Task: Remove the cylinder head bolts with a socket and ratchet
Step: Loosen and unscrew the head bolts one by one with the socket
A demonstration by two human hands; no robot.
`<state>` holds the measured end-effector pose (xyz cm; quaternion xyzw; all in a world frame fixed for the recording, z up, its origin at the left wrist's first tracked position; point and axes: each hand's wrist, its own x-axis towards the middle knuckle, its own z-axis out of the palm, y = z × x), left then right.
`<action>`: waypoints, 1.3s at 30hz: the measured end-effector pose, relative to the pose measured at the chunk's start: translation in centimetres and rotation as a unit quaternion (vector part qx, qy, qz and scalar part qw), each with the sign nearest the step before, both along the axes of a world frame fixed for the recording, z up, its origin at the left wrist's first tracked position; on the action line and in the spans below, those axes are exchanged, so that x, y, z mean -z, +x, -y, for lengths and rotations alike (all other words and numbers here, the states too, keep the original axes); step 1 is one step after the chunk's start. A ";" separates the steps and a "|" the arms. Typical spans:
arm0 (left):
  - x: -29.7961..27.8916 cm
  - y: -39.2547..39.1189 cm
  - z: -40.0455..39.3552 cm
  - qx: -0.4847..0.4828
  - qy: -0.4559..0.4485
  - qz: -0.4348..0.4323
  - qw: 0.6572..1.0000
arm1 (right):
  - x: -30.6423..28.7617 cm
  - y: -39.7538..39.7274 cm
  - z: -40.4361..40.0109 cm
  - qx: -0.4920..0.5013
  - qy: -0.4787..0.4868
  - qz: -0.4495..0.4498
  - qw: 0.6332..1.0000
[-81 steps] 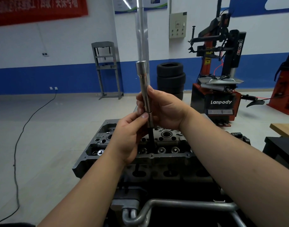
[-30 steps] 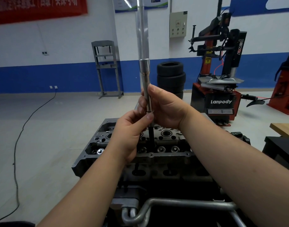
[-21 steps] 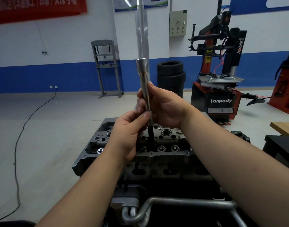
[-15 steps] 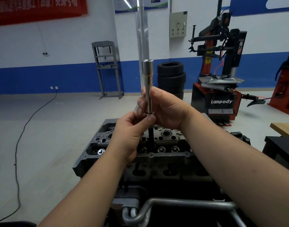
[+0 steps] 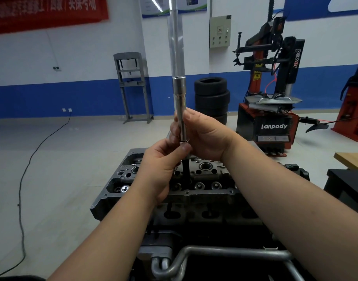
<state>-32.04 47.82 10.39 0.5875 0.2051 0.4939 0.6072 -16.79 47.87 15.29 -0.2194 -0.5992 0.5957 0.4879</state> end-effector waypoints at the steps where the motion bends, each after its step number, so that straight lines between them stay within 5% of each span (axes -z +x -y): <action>1: 0.0 0.0 0.0 -0.001 -0.004 -0.001 1.000 | 0.0 0.0 -0.1 0.000 -0.001 0.000 1.000; 21: 0.1 -0.4 -0.5 0.042 0.004 -0.004 0.999 | -0.1 0.3 -0.1 0.028 -0.034 0.000 0.999; 28: 0.1 0.2 -0.1 -0.023 -0.002 0.020 1.000 | -0.2 0.2 0.0 0.022 -0.028 0.007 0.999; 39: 0.2 -0.3 -0.6 0.052 -0.003 0.000 0.999 | -0.3 0.3 0.3 0.027 -0.025 0.018 0.999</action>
